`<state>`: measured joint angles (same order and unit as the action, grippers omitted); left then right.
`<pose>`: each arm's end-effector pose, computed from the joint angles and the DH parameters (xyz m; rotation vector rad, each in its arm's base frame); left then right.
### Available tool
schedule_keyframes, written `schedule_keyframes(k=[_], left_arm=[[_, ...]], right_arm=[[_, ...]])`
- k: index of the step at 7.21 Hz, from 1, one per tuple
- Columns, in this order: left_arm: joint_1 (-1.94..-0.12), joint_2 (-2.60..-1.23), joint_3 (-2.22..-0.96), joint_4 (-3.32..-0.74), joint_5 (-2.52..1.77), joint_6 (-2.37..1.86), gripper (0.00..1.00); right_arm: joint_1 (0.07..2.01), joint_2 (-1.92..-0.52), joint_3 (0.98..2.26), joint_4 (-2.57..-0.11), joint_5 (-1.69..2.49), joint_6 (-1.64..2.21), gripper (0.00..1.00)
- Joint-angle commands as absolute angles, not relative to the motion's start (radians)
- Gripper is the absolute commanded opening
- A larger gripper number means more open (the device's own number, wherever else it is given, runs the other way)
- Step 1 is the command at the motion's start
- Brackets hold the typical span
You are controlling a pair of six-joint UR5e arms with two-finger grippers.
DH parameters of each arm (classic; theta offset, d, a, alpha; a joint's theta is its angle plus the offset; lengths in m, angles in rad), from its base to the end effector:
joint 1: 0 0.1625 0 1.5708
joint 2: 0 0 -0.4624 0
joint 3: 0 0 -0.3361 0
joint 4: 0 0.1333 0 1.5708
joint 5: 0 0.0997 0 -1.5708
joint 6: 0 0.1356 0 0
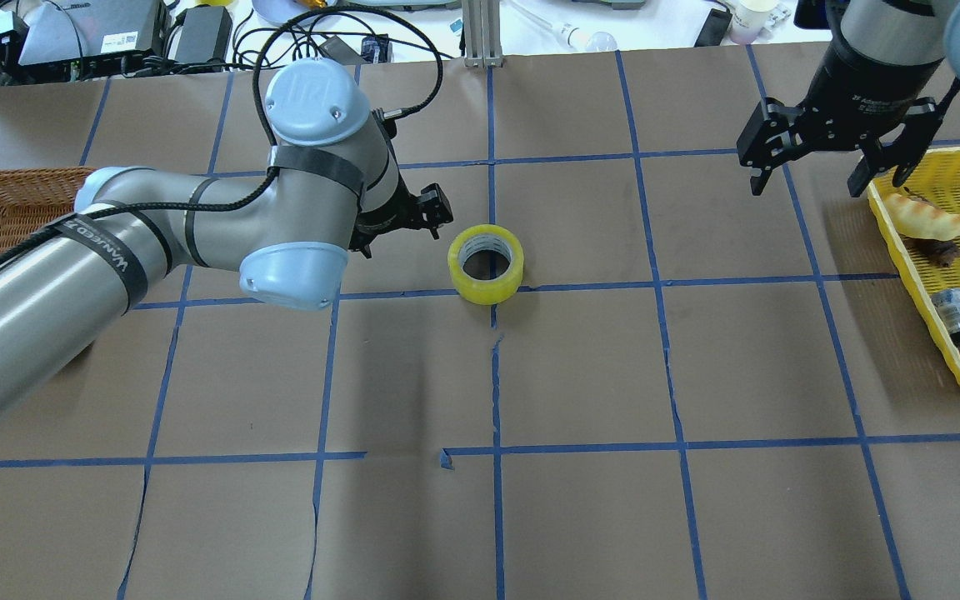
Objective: Transfer tape with both arms
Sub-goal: 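Open the right gripper and withdraw it while the left gripper reaches toward the tape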
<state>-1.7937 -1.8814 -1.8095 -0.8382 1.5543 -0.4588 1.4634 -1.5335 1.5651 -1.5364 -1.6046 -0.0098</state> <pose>-0.2539 -0.5071 0.3122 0.3571 -3.0332 0.2561 0.0804 -0.4550 0.4722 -0.1500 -3.1063 -0.1056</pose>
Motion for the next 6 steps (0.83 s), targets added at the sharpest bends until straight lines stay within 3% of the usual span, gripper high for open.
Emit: schedule_keyframes(k=[1,5,6], left_arm=[[-1.841,-1.963,-1.81,-0.651,1.546,-0.471,1.0],[-1.853,-2.075,-1.809,-0.56,1.559,-0.549,0.97],[-1.858,-2.089,-1.81,-0.56,1.559,-0.552,0.79]], right_arm=[[1.54,-1.551,1.569,-1.526,-1.565,-0.002,1.0],[1.54,-1.575,1.574,-1.511,-1.557,-0.014,1.0],[1.539,-1.575,1.575,-1.511,-1.565,-0.02,1.0]])
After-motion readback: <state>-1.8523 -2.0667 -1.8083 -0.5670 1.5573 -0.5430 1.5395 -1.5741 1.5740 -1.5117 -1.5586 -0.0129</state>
